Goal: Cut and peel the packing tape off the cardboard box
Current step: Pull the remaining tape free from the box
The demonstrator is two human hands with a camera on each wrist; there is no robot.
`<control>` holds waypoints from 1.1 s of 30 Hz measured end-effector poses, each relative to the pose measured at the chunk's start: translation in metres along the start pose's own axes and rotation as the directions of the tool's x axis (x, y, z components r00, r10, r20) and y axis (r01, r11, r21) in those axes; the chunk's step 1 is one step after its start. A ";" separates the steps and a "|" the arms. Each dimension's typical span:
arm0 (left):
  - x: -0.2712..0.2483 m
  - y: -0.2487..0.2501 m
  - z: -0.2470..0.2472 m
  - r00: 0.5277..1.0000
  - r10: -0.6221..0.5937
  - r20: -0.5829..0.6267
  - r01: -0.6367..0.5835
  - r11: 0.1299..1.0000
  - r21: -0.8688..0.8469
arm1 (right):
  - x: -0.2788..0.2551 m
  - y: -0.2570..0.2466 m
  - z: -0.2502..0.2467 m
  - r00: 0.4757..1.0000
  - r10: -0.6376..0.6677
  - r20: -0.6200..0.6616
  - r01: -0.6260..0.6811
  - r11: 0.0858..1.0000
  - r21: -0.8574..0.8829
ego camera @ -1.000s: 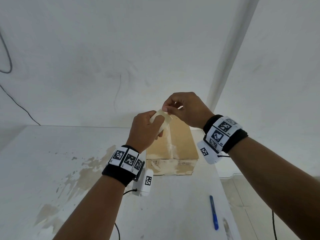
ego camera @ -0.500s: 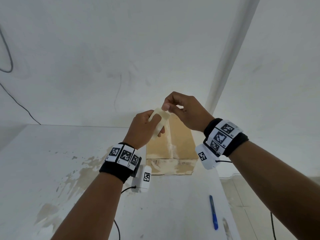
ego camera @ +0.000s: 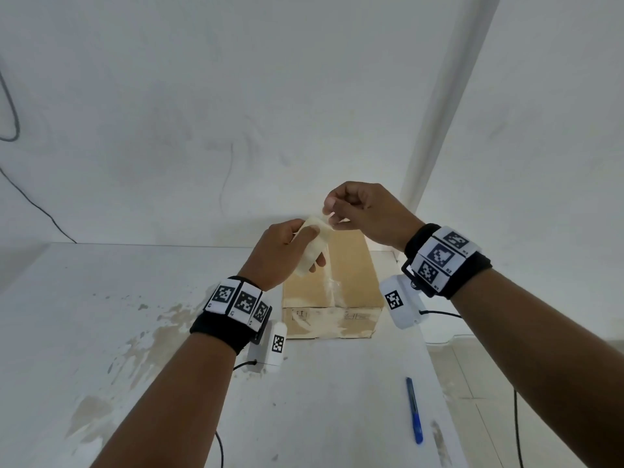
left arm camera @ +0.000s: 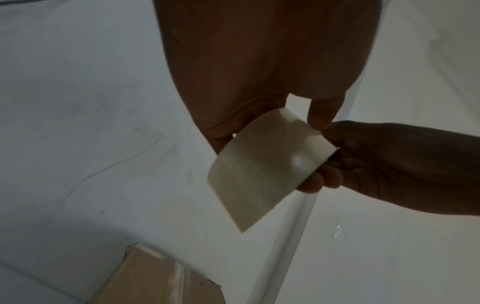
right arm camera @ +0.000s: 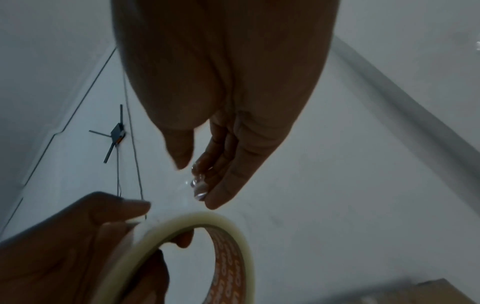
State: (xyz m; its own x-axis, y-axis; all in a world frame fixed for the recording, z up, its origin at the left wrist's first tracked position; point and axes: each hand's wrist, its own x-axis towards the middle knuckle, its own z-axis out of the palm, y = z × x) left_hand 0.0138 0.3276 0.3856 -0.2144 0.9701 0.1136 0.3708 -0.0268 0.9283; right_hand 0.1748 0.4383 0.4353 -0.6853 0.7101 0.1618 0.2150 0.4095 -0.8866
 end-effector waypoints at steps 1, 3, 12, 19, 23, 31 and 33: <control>0.000 0.000 0.000 1.000 -0.010 0.015 0.010 1.000 -0.025 | 0.000 -0.001 -0.002 1.000 -0.003 0.003 0.003 1.000 0.000; 0.000 0.001 0.001 0.999 -0.018 0.031 0.019 0.999 -0.036 | -0.002 -0.001 -0.005 0.999 -0.036 0.005 0.036 0.996 -0.077; 0.003 -0.007 0.007 0.996 -0.056 -0.065 0.058 0.998 0.029 | -0.014 0.001 0.001 0.996 -0.078 0.053 0.081 0.995 -0.057; -0.001 -0.006 0.009 0.995 -0.063 -0.077 0.067 0.996 0.058 | -0.010 0.003 0.002 1.000 -0.028 0.006 0.027 0.998 0.056; -0.002 -0.004 0.012 0.994 -0.061 -0.092 0.066 0.996 0.054 | -0.008 0.002 0.001 1.000 -0.024 0.003 0.024 0.999 0.025; 0.000 -0.005 0.016 0.991 -0.070 -0.118 0.076 0.996 0.050 | -0.008 0.001 0.001 0.999 0.000 0.035 0.004 0.996 -0.091; 0.001 -0.004 0.016 0.991 -0.068 -0.117 0.074 0.996 0.053 | -0.007 -0.001 -0.001 1.000 0.002 0.031 0.002 0.993 -0.117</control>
State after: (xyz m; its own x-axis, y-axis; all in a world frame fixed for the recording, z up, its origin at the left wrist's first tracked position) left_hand 0.0262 0.3320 0.3762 -0.3434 0.9347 0.0912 0.4008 0.0580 0.9143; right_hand 0.1802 0.4340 0.4352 -0.7063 0.6925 0.1469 0.2938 0.4755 -0.8292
